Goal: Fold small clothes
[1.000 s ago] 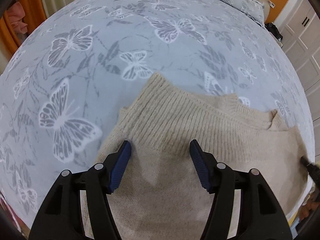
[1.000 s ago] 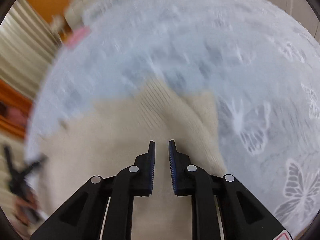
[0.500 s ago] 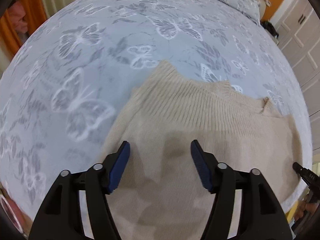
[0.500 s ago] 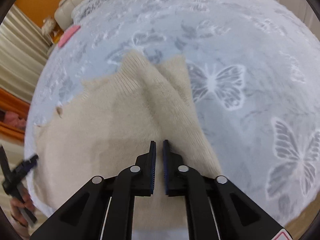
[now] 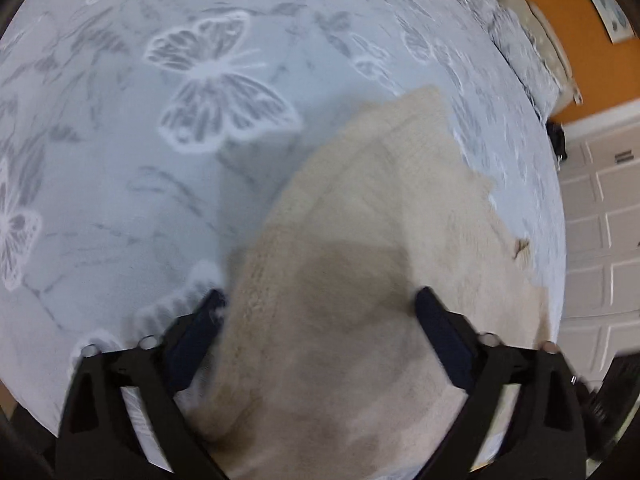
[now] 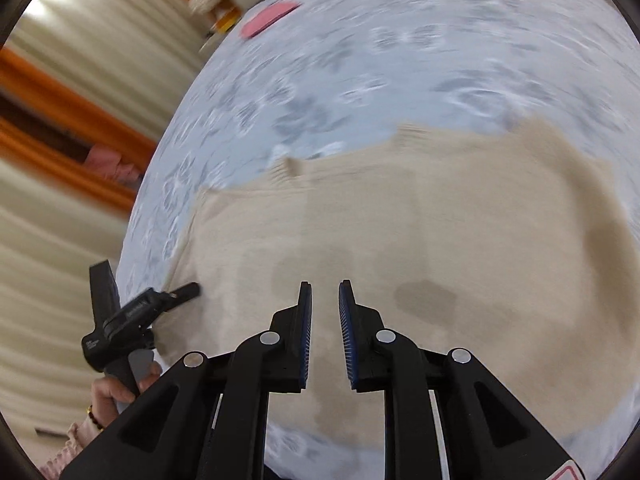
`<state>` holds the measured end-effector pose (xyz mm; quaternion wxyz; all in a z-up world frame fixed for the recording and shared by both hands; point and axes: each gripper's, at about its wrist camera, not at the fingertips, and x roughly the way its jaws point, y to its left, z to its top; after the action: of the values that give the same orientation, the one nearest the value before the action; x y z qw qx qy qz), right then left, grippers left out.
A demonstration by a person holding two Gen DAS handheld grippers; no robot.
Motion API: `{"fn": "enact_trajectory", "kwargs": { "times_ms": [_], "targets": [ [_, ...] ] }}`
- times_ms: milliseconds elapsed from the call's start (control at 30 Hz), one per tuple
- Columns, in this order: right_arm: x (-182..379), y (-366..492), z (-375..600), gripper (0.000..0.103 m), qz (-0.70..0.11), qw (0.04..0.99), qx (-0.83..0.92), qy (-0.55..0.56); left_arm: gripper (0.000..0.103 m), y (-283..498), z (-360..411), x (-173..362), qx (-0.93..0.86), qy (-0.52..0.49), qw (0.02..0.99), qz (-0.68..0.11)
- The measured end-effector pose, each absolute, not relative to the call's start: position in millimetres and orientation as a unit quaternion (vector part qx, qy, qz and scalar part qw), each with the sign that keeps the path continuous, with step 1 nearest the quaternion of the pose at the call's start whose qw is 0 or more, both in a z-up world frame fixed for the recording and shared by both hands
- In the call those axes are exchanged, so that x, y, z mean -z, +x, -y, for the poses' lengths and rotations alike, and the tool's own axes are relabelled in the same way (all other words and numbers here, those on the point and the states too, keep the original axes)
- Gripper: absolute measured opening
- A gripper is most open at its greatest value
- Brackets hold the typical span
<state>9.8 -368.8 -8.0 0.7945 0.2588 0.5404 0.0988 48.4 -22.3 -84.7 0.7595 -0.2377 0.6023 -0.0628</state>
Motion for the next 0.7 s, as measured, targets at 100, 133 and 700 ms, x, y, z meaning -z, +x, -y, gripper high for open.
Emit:
{"fn": "enact_trajectory", "kwargs": {
  "times_ms": [100,133,700],
  "targets": [
    [18,36,347,0.017,-0.556,0.788,-0.109,0.24,0.02,51,14,87,0.092,-0.302,0.729,-0.607],
    [23,44,344,0.017,-0.559,0.787,-0.109,0.239,0.018,49,11,84,0.09,-0.317,0.727,-0.602],
    [87,91,309,0.008,-0.605,0.773,-0.084,0.172,0.015,30,106,-40,0.251,-0.295,0.764,-0.516]
  ]
}}
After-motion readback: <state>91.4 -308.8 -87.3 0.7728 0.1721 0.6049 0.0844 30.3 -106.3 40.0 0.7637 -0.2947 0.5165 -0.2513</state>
